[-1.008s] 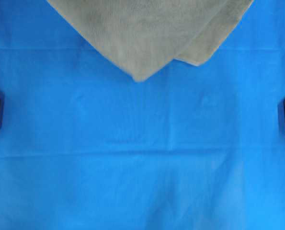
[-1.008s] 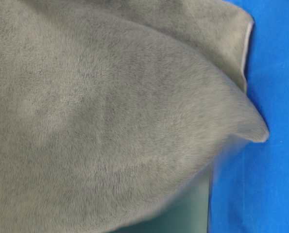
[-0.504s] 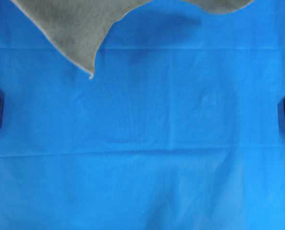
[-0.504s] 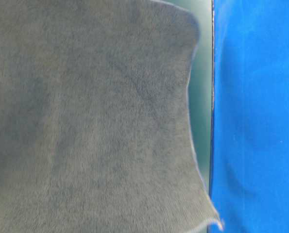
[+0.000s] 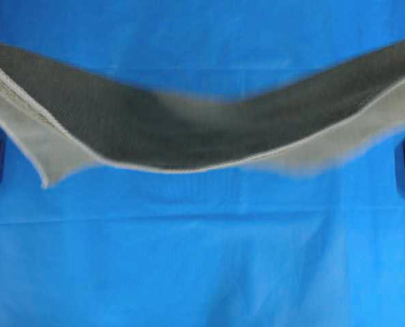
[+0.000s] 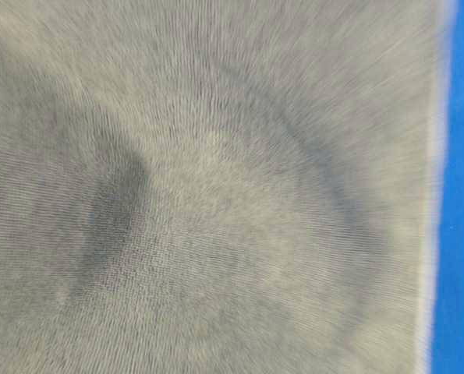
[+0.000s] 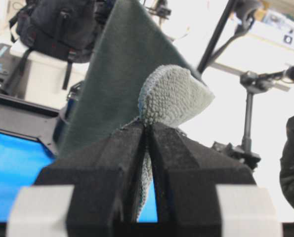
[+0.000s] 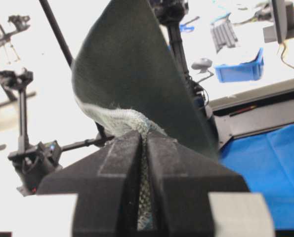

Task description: Fold a large towel.

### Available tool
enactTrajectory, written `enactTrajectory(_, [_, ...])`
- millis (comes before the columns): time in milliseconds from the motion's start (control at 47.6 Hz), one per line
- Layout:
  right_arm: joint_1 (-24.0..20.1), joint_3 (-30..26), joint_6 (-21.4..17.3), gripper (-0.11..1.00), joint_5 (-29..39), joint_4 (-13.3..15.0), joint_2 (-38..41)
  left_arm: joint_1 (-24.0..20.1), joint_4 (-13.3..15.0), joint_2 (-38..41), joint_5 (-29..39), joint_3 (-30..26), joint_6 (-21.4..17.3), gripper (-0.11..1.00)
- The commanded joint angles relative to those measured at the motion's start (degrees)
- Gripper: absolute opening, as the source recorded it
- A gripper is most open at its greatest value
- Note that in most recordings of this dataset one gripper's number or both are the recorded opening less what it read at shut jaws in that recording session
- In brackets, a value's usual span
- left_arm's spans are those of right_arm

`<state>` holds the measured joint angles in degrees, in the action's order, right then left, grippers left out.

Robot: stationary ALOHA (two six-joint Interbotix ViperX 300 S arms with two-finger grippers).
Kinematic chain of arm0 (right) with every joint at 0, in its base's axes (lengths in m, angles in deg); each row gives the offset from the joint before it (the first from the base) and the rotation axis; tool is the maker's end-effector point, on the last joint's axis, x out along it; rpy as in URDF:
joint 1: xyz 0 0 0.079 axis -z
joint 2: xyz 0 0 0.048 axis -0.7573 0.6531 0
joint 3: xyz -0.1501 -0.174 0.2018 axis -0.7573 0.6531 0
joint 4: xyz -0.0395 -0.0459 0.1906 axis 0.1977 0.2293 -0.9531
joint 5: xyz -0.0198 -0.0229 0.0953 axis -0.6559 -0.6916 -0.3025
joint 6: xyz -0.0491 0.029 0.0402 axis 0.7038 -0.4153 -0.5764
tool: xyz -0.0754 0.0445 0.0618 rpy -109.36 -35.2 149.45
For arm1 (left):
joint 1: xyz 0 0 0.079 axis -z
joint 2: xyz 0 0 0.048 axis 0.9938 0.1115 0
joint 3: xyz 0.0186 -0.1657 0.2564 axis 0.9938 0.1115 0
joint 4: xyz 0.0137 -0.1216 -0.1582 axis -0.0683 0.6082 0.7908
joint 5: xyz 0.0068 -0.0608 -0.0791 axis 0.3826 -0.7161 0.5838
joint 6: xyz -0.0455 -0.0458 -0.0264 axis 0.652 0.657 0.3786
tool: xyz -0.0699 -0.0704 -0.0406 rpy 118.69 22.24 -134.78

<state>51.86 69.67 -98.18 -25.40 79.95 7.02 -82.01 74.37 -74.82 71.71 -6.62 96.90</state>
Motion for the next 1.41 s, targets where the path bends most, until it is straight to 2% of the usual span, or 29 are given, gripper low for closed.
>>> enactTrajectory(0, [-0.1,-1.6,0.1,0.03,-0.6,0.4,0.2,-1.8,0.0,0.3,-0.2,-1.6,0.6,0.03])
enactTrajectory(126, [0.2,-1.7,0.0,0.03,-0.1,2.5,0.1,-6.0,0.0,0.8,-0.1,-1.1,1.8,0.03])
enactTrajectory(231, [2.2,-1.1,-0.1,0.03,2.4,4.5,0.3,-10.5,0.0,1.9,1.0,0.3,3.2,0.03])
enactTrajectory(294, [4.5,-0.4,-0.2,0.03,4.6,5.5,0.8,-13.9,0.0,3.0,2.1,2.1,5.0,0.03])
enactTrajectory(462, [11.8,4.0,-1.8,0.03,10.2,5.8,3.0,-20.1,-0.1,5.0,3.3,9.1,10.0,0.03])
enactTrajectory(567, [16.6,7.6,-3.3,0.03,11.8,7.2,4.6,-23.2,-0.2,6.5,3.2,13.5,11.2,0.03])
enactTrajectory(693, [23.2,11.6,-3.6,0.03,11.8,11.2,6.8,-28.8,-0.4,8.8,2.7,17.6,10.8,0.03])
enactTrajectory(819, [31.8,13.7,-3.6,0.03,11.2,16.8,10.0,-35.1,-0.7,11.2,0.5,19.7,9.2,0.03])
enactTrajectory(924, [38.8,14.0,-3.6,0.03,9.1,21.8,13.4,-39.3,-0.6,13.5,-3.3,20.2,6.0,0.03])
enactTrajectory(1008, [42.9,14.0,-3.6,0.03,6.9,23.8,15.9,-40.8,-0.6,15.5,-6.1,20.0,3.2,0.03])
enactTrajectory(1071, [44.4,14.0,-3.6,0.03,5.3,23.9,17.5,-41.0,-0.5,17.1,-7.3,19.4,1.5,0.03])
enactTrajectory(1196, [44.2,14.0,-3.8,0.03,4.1,23.5,19.0,-40.6,-0.4,18.3,-7.0,19.5,0.7,0.03])
enactTrajectory(1322, [41.7,15.6,-3.8,0.03,5.9,20.4,17.4,-38.1,-0.4,17.1,-5.4,21.5,0.5,0.03])
enactTrajectory(1385, [38.6,17.5,-3.8,0.03,7.6,17.8,15.2,-35.6,-0.4,16.1,-4.7,22.9,0.4,0.03])
